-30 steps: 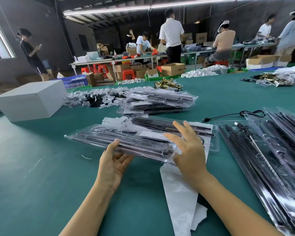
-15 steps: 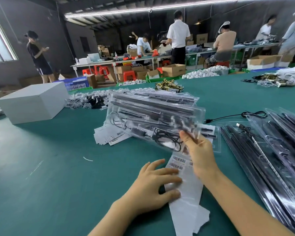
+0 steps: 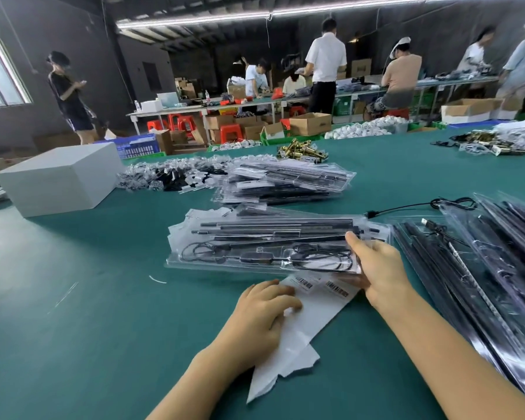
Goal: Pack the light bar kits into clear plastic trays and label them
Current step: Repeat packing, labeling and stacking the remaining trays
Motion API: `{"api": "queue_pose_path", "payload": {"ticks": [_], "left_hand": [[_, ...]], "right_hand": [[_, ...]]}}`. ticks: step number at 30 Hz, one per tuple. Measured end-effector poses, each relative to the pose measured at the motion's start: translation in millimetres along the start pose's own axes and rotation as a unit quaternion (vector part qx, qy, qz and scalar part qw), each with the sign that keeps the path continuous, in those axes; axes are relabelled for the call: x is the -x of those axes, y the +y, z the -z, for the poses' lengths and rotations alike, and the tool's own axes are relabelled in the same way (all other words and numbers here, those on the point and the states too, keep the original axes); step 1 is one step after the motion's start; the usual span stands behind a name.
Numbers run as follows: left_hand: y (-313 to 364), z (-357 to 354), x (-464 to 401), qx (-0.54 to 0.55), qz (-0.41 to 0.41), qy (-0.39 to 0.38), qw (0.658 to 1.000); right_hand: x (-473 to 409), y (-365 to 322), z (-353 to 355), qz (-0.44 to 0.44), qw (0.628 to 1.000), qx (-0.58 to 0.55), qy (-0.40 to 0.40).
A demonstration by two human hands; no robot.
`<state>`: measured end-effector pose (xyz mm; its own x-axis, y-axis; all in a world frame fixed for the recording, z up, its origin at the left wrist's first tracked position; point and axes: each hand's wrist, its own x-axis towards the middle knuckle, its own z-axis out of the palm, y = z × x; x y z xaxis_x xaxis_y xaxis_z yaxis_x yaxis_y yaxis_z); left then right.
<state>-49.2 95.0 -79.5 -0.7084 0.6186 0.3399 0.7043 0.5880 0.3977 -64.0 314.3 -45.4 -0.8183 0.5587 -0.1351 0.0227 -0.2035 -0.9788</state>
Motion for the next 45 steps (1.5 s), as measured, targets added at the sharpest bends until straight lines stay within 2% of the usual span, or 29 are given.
{"api": "queue_pose_path", "payload": {"ticks": [7, 10, 13, 17, 22, 29, 31, 35, 40, 41, 43, 45], "left_hand": [[2, 1, 0, 0.002, 0.013, 0.018, 1.0], [6, 3, 0, 0.0, 0.028, 0.01, 1.0], [9, 5, 1, -0.016, 0.036, 0.002, 0.999], [6, 2, 4, -0.041, 0.061, -0.036, 0.997], [7, 1, 1, -0.053, 0.054, -0.03, 0.997], [11, 6, -1, -0.005, 0.018, 0.036, 0.999], [13, 7, 0, 0.005, 0.01, 0.054, 0.998], [17, 12, 1, 0.036, 0.014, 0.085, 0.996], [16, 15, 0, 0.007, -0.021, 0.165, 0.986], [16, 16, -1, 0.025, -0.011, 0.184, 0.983], [16, 19, -2, 0.102, 0.045, 0.215, 0.97], [16, 22, -3, 0.206, 0.123, 0.232, 0.943]], "right_hand": [[-3, -1, 5, -0.022, 0.996, 0.025, 0.078], [-2, 2, 5, -0.019, 0.996, 0.025, 0.081], [-1, 3, 6, 0.031, 0.986, 0.137, 0.089], [7, 3, 6, 0.11, 0.934, 0.321, 0.109], [14, 9, 3, 0.157, 0.833, 0.518, 0.114], [17, 6, 3, 0.176, 0.75, 0.62, 0.148], [18, 7, 2, 0.183, 0.739, 0.632, 0.148], [17, 9, 1, 0.184, 0.75, 0.618, 0.146], [19, 2, 1, 0.14, 0.818, 0.54, 0.137], [21, 1, 0, 0.158, 0.823, 0.526, 0.146], [27, -3, -3, 0.249, 0.827, 0.481, 0.153], [35, -10, -8, 0.331, 0.831, 0.435, 0.106]]}}
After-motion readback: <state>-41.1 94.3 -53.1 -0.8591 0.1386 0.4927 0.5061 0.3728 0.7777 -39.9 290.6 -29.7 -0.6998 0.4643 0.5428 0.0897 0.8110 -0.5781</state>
